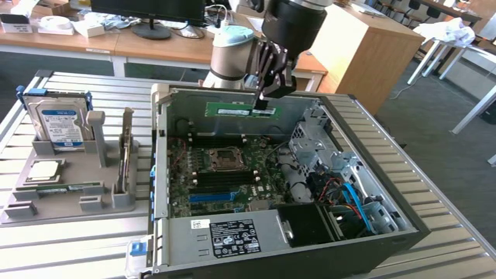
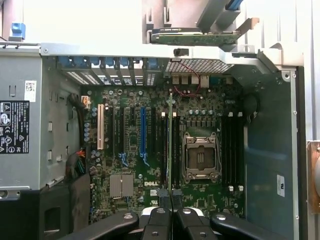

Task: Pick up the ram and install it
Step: 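Pick up the ram and move it above insertion slot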

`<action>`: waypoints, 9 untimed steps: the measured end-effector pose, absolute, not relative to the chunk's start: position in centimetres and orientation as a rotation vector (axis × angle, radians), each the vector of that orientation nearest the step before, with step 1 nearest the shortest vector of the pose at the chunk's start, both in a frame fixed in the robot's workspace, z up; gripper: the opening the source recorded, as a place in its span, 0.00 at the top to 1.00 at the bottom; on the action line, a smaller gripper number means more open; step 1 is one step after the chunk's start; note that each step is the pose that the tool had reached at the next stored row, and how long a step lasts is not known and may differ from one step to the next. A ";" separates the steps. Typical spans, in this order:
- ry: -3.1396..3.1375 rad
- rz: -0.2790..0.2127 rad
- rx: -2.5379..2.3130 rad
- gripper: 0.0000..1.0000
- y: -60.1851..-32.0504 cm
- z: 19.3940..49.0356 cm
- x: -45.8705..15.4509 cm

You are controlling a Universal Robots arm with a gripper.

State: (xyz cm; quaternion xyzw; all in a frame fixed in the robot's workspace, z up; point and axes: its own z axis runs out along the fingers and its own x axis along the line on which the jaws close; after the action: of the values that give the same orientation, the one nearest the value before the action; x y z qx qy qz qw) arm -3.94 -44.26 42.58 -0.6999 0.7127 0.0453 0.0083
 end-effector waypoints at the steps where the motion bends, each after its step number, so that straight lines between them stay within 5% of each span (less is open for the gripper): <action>1: 2.227 0.142 -2.187 0.89 -44.3 42.6 -3.9; 9: 2.227 0.142 -2.187 0.89 -44.3 41.9 -3.9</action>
State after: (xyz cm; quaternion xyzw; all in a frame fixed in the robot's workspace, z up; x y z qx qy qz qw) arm -3.94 -44.26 41.85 -0.6999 0.7127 0.0455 0.0085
